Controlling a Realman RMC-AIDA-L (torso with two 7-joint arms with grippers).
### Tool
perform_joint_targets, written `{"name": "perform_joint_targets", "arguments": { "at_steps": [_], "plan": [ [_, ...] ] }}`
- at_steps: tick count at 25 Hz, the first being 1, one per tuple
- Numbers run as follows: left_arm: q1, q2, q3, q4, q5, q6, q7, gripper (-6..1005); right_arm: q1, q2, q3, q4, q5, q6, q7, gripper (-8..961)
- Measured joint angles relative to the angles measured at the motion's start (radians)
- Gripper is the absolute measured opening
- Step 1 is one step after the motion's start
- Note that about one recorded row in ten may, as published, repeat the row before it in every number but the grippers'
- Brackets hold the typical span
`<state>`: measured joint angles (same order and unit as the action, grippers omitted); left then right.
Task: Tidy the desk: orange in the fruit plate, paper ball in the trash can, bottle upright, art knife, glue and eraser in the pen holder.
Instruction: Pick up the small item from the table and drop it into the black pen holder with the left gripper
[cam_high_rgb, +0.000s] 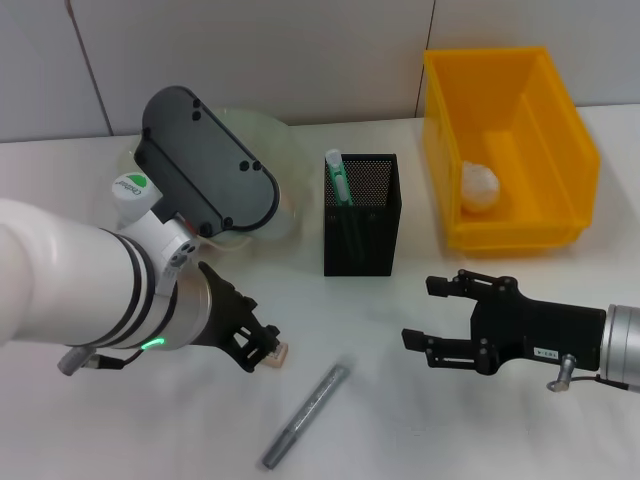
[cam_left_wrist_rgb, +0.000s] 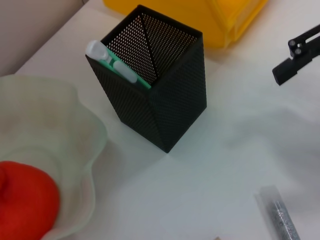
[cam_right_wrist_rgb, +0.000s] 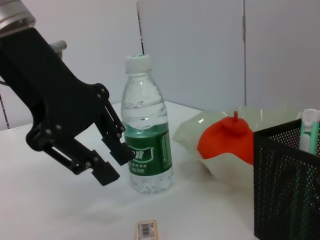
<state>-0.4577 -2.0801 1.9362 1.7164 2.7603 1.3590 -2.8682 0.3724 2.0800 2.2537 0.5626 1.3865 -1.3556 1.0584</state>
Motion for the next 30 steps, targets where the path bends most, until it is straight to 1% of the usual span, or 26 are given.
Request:
{"name": "perform_joint_targets", "arguments": {
  "at_steps": [3,5,7,10,14,19,20,24,29,30],
  "plan": [
    [-0.011,0.0,0.002,-0.013,0.0,0.004,0.0,333,0.0,0.0,-0.002,-0.001,0.0,0.006,0.0,814],
    [-0.039,0.0,0.001,-0.054,-0.005,0.007,-0.006,334,0.0,0.0,-0.005,-0.003,0.001,0.01,0.0,814],
    [-0.046,0.0,-0.001,-0.066,-0.008,0.007,-0.007,335,0.0,0.0,-0.006,-0.005,0.001,0.011,-0.002,815],
    [-0.077,0.0,-0.007,-0.104,-0.03,-0.007,-0.008,336,0.001,0.001,-0.003,-0.017,0.002,0.014,-0.013,815],
    [-0.083,0.0,-0.007,-0.121,-0.034,-0.039,-0.009,337,0.001,0.002,-0.001,-0.021,0.002,0.014,-0.014,815],
    [-0.083,0.0,-0.007,-0.159,-0.049,-0.105,-0.01,378,-0.001,0.001,0.0,-0.024,0.002,0.014,-0.017,814],
    [-0.083,0.0,-0.007,-0.183,-0.062,-0.122,-0.01,420,-0.001,0.001,0.0,-0.024,0.002,0.014,-0.018,814],
    [-0.083,0.0,-0.007,-0.212,-0.075,-0.14,-0.01,587,-0.001,0.001,0.0,-0.024,0.002,0.015,-0.018,815],
    [-0.079,0.0,-0.01,-0.249,-0.103,-0.17,-0.01,639,-0.001,0.0,0.0,-0.025,0.0,0.015,-0.02,815],
    [-0.079,0.0,-0.021,-0.273,-0.121,-0.186,-0.01,649,-0.001,0.0,0.0,-0.026,-0.001,0.016,-0.023,815]
  ]
}}
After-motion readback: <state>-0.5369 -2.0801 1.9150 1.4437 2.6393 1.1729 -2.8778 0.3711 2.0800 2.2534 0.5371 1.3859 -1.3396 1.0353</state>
